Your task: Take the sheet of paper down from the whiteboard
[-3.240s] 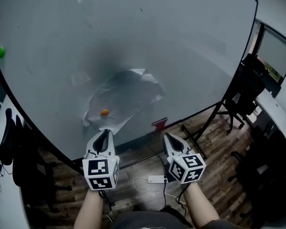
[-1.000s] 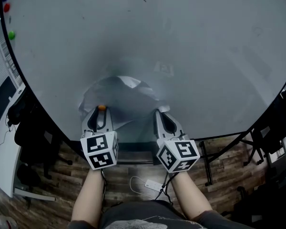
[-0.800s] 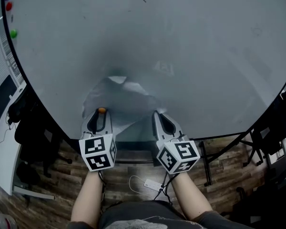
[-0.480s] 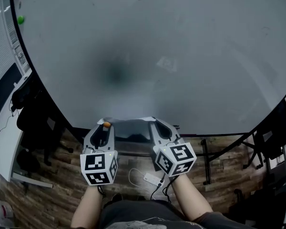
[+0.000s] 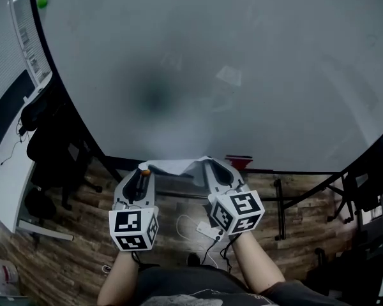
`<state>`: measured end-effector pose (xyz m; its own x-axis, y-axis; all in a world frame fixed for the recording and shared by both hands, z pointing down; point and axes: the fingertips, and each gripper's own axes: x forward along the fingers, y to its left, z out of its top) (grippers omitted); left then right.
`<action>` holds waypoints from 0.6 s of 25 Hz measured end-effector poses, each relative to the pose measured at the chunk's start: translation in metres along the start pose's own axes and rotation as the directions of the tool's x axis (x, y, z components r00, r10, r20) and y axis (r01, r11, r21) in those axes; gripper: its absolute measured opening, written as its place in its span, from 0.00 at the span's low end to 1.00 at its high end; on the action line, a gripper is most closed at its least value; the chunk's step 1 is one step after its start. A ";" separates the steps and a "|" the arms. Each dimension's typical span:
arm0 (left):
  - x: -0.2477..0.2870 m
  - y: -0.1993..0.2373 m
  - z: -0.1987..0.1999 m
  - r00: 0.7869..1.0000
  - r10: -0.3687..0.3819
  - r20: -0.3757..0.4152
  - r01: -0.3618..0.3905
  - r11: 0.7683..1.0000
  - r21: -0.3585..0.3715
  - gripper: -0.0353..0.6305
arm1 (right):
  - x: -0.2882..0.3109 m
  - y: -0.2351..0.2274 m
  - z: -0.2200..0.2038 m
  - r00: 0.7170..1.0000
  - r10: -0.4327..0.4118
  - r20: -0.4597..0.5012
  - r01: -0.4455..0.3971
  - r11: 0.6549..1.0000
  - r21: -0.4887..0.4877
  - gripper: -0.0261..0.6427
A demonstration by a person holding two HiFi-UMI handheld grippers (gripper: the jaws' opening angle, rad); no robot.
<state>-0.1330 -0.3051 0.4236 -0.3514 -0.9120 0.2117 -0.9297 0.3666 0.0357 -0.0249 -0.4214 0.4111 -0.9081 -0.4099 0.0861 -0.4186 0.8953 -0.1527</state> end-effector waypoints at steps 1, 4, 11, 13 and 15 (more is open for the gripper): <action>0.000 0.004 0.001 1.000 -0.016 0.000 0.016 1.000 0.000 0.24 | -0.001 0.002 0.001 1.000 -0.019 0.002 0.019 1.000 0.002 0.07; -0.001 0.018 0.001 0.998 -0.066 -0.003 0.066 0.998 0.008 0.24 | -0.003 0.010 0.002 0.997 -0.083 0.011 0.082 0.997 0.011 0.07; -0.020 0.048 -0.016 0.957 -0.285 -0.051 0.287 0.957 0.034 0.24 | -0.033 0.044 0.000 0.938 -0.341 0.057 0.340 0.940 0.030 0.07; -0.029 0.056 -0.019 0.942 -0.332 -0.050 0.334 0.942 0.040 0.24 | -0.044 0.057 0.000 0.913 -0.400 0.075 0.398 0.917 0.036 0.07; -0.042 0.066 -0.022 0.929 -0.368 -0.046 0.370 0.928 0.047 0.24 | -0.055 0.074 -0.003 0.892 -0.444 0.085 0.442 0.896 0.043 0.07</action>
<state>-0.1769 -0.2383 0.4387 0.0213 -0.9734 0.2280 -0.9978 -0.0064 0.0661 -0.0064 -0.3320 0.3981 -0.6257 -0.7777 0.0606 -0.7767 0.6139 -0.1409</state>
